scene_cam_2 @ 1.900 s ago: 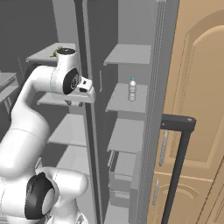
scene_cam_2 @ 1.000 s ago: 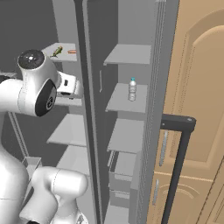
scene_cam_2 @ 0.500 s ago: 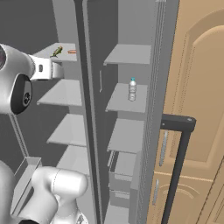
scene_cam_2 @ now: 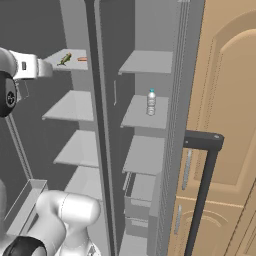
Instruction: There's a fish in the fridge that needs to be moved to the freezer for freezing. Pick up the fish from the fridge, place it on any shelf in the freezer, and close the fridge and freezer doors when done.
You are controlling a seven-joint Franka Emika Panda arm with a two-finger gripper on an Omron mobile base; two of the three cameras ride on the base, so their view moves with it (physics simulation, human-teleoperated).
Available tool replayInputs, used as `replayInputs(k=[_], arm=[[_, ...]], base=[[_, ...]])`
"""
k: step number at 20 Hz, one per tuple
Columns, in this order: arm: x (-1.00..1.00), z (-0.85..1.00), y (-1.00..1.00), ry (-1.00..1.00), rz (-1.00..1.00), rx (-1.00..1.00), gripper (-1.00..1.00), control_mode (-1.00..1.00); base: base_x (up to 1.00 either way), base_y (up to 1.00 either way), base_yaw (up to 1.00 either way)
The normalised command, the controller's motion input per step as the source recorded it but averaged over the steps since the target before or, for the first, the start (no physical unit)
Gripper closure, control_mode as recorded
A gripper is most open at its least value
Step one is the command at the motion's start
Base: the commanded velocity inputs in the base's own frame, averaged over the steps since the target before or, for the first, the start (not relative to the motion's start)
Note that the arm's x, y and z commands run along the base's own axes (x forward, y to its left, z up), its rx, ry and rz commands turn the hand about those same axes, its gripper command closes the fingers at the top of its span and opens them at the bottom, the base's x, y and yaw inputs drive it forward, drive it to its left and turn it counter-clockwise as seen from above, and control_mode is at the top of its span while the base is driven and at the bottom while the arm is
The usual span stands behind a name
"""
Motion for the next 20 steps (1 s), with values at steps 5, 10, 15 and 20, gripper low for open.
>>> replayInputs(k=[5,10,15,20], arm=[[0.38,0.00,0.24,0.00,0.00,0.00,-1.00,-1.00],[0.54,-0.03,0.12,0.01,0.00,0.00,-1.00,-1.00],[0.62,-0.13,0.22,0.00,0.00,0.00,-1.00,-1.00],[0.57,-0.14,0.23,0.01,0.00,0.00,-1.00,-1.00]], base=[[0.00,0.00,0.00],[0.00,0.00,0.00],[0.00,0.00,0.00],[0.00,0.00,0.00]])
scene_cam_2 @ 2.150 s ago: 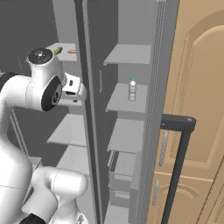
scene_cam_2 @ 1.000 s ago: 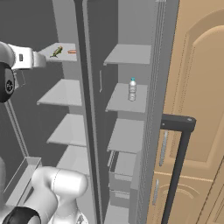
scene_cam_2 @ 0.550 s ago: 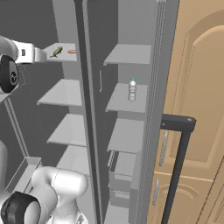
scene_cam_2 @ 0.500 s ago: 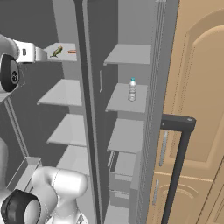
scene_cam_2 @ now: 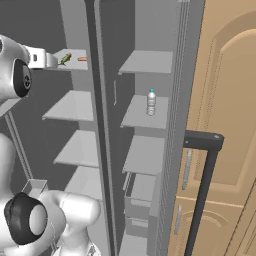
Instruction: There's a fish in the fridge that needs to be moved to the freezer for freezing. Pick up the fish from the fridge, place it on any shelf in the freezer, and close the fridge and freezer doors when done.
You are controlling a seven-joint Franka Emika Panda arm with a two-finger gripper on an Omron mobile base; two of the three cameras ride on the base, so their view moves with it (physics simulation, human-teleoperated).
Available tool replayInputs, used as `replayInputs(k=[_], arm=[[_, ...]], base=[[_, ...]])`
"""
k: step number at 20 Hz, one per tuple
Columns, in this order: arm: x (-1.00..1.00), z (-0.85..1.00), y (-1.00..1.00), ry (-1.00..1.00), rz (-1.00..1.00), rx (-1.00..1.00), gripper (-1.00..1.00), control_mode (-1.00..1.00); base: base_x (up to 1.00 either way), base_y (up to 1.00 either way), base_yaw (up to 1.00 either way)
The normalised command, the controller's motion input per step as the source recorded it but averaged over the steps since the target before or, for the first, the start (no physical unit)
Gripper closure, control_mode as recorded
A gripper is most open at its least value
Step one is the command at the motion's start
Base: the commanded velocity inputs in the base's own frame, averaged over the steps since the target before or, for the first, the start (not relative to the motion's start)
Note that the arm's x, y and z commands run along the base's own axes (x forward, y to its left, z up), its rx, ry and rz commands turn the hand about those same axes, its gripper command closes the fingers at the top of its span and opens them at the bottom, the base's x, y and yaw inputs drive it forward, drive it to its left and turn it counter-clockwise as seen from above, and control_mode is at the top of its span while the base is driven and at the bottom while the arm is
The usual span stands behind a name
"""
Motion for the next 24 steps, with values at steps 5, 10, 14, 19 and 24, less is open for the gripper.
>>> replayInputs(k=[5,10,14,19,24], arm=[[0.56,-0.10,0.28,0.05,0.00,0.00,-1.00,-1.00],[0.47,-0.02,0.16,0.04,0.00,0.00,-1.00,-1.00],[0.50,-0.06,0.05,0.06,0.00,-0.01,-1.00,-1.00],[0.50,-0.28,0.00,0.07,0.00,-0.02,-1.00,-1.00],[0.40,-0.21,0.04,0.04,0.00,-0.01,-1.00,-1.00]], base=[[0.00,0.00,0.00],[0.00,0.00,0.00],[0.00,0.00,0.00],[0.00,0.00,0.00],[0.00,0.00,0.00]])
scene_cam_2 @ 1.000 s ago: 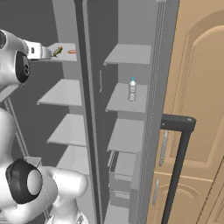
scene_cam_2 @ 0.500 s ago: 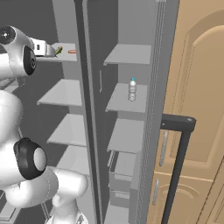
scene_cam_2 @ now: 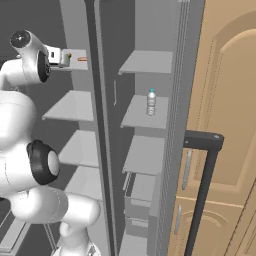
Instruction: There's a fish in the fridge that needs to be moved to the freezer for freezing. Pick up the fish from the fridge, place it on any shelf in the freezer, and close the fridge and freezer doors when done.
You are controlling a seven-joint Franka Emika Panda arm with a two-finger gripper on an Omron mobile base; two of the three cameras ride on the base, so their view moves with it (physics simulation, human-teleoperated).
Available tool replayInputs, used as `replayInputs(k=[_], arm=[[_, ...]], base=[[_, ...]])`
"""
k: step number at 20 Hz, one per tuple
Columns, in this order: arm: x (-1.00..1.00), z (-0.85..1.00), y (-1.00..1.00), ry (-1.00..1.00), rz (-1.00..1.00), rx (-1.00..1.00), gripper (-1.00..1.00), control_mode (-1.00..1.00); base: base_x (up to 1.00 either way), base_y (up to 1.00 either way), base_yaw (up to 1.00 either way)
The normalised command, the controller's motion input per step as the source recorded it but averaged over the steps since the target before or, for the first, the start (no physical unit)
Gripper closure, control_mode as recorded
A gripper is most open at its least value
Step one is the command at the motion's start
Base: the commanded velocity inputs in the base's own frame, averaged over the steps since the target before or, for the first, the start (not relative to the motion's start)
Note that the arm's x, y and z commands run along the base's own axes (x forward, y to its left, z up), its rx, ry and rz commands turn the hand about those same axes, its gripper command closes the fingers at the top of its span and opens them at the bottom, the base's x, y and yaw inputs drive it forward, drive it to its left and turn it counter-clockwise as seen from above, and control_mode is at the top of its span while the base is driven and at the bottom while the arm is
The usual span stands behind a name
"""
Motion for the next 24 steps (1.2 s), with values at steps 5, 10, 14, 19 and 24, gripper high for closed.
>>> replayInputs(k=[5,10,14,19,24], arm=[[0.30,-0.10,0.14,0.01,0.00,-0.01,-1.00,-1.00],[0.28,-0.12,0.14,0.04,0.00,-0.02,-1.00,-1.00],[0.32,-0.05,0.11,0.00,0.00,0.00,-1.00,-1.00],[0.34,0.00,0.00,0.00,0.00,0.00,-1.00,-1.00],[0.34,-0.15,0.07,0.00,0.00,0.00,-1.00,-1.00]], base=[[0.00,0.00,0.00],[0.00,0.00,0.00],[0.00,0.00,0.00],[0.00,0.00,0.00],[0.00,0.00,0.00]])
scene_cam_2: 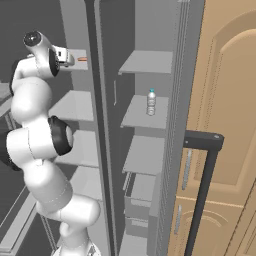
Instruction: There's a fish in the fridge that needs to be moved to the freezer for freezing. Pick up the fish from the fridge, place it on any shelf in the freezer, and close the fridge and freezer doors when done.
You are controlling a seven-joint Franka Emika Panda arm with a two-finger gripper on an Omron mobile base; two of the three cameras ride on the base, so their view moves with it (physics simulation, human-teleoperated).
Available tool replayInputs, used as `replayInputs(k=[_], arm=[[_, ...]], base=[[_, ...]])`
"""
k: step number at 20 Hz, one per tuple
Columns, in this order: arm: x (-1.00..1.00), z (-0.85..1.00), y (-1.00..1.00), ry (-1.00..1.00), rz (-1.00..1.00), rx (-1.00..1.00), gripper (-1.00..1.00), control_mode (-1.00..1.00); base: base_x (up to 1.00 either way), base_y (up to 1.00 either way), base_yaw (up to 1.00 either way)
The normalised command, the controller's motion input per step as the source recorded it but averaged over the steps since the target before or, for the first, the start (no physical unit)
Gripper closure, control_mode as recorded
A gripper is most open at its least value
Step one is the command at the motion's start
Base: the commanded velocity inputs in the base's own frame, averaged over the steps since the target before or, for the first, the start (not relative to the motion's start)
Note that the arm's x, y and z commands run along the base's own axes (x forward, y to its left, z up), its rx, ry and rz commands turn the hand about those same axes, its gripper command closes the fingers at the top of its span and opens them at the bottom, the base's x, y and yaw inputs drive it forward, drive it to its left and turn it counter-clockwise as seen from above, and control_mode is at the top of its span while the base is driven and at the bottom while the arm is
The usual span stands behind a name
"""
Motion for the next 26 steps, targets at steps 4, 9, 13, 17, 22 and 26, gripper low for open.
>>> replayInputs(k=[4,9,13,17,22,26], arm=[[0.34,-0.37,0.19,0.00,0.00,-0.01,-1.00,-1.00],[0.38,-0.23,0.16,0.00,0.00,0.00,-1.00,-1.00],[0.12,0.09,0.00,-0.01,0.00,0.00,-1.00,-1.00],[0.02,0.18,0.01,-0.01,0.00,0.00,-1.00,-1.00],[0.29,0.06,0.08,0.00,0.00,0.00,-1.00,-1.00],[0.65,-0.14,0.27,0.00,0.00,-0.01,-1.00,-1.00]], base=[[0.00,0.00,0.00],[0.00,0.00,0.00],[0.00,0.00,0.00],[0.00,0.00,0.00],[0.00,0.00,0.00],[0.00,0.00,0.00]])
